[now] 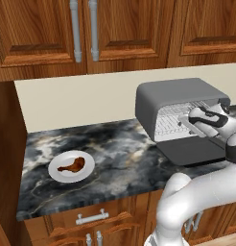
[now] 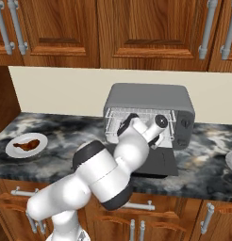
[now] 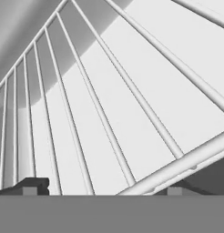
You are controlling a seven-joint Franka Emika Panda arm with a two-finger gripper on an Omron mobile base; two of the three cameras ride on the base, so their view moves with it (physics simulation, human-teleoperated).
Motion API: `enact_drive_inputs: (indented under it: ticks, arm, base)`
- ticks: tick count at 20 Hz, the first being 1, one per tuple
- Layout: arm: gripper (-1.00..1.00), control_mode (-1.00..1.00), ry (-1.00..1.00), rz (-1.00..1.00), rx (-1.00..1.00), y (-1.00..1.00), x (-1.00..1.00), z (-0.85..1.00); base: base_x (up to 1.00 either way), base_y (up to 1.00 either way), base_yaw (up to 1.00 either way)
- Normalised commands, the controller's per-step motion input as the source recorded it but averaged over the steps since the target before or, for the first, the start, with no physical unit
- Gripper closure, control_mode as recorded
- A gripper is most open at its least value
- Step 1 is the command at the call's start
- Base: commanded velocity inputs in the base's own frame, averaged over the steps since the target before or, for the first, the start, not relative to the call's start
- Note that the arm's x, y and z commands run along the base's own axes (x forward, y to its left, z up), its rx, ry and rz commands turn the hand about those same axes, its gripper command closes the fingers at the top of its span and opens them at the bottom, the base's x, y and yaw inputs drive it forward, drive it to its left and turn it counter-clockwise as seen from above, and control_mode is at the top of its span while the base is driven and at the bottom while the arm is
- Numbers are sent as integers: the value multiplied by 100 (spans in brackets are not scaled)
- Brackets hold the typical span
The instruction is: Open the toaster oven door. Place the bread on the top rack in the toaster oven and place the chicken drumstick on the bottom rack.
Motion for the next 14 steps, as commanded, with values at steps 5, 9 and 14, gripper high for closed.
enact_drive_inputs:
  ticks: [5, 9, 14]
  arm:
    - [100, -100, 8, 5, -9, -4, -44, -57]
    - [100, -100, 6, 3, -12, 0, -48, -59]
    - [100, -100, 5, 1, -15, 2, -51, -70]
  base:
    - [0, 0, 0]
    - [0, 0, 0]
    - [0, 0, 0]
